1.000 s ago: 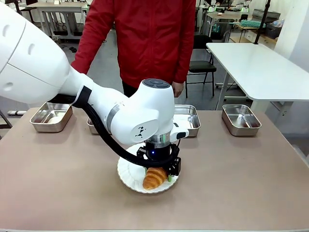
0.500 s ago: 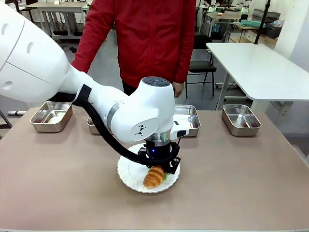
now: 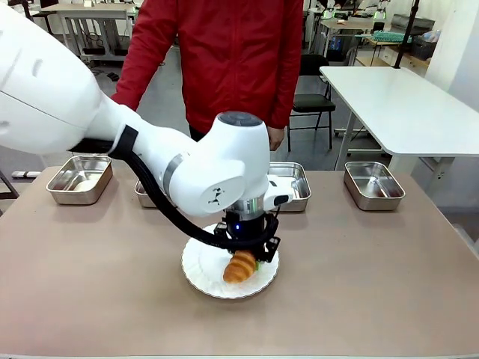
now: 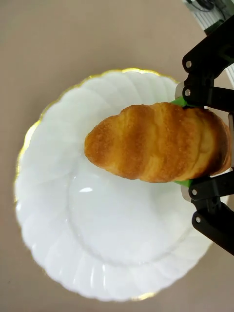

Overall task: Place the bread in the container.
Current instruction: Place the Butter Roll into the Airtight Container indicated by the human.

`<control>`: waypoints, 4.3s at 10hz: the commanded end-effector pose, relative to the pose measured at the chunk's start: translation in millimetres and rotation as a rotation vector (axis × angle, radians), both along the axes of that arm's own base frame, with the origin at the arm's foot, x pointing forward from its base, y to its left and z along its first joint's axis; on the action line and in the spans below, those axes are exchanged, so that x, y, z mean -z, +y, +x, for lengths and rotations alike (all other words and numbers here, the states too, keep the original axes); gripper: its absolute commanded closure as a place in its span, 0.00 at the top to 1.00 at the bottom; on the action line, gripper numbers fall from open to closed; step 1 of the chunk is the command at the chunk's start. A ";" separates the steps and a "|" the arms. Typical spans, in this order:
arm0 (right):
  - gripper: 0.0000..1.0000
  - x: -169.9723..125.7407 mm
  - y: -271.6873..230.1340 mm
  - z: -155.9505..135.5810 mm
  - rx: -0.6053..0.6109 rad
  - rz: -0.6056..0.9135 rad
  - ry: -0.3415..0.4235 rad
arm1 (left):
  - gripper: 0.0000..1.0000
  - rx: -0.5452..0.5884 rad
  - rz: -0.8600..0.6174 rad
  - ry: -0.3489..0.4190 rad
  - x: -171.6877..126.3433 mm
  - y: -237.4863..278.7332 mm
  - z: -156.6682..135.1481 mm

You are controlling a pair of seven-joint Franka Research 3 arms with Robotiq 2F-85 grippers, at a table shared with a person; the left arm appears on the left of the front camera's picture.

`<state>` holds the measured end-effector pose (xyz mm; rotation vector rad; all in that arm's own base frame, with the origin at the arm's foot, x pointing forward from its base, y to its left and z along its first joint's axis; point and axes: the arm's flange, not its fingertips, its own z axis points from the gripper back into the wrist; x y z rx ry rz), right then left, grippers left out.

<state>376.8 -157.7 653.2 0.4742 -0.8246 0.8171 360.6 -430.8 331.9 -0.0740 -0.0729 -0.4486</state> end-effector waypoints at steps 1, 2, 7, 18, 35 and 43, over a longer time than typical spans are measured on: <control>1.00 -1.4 0.4 0.6 -0.014 0.013 -0.022 | 0.49 0.005 -0.056 -0.084 -49.4 30.3 -0.7; 1.00 -1.4 0.4 0.6 -0.014 0.013 -0.022 | 0.49 0.014 -0.069 -0.107 -80.6 52.3 3.3; 1.00 -1.4 0.4 0.6 -0.014 0.013 -0.022 | 0.49 -0.128 0.083 -0.116 -164.9 250.8 38.9; 1.00 -1.4 0.4 0.6 -0.014 0.013 -0.022 | 0.50 -0.182 0.022 -0.085 -154.0 418.9 141.7; 1.00 -1.4 0.4 0.6 -0.014 0.013 -0.022 | 0.50 -0.170 -0.065 -0.147 -49.4 481.1 273.6; 1.00 -1.4 0.4 0.6 -0.014 0.013 -0.022 | 1.00 -0.169 -0.039 -0.140 -45.5 477.6 274.5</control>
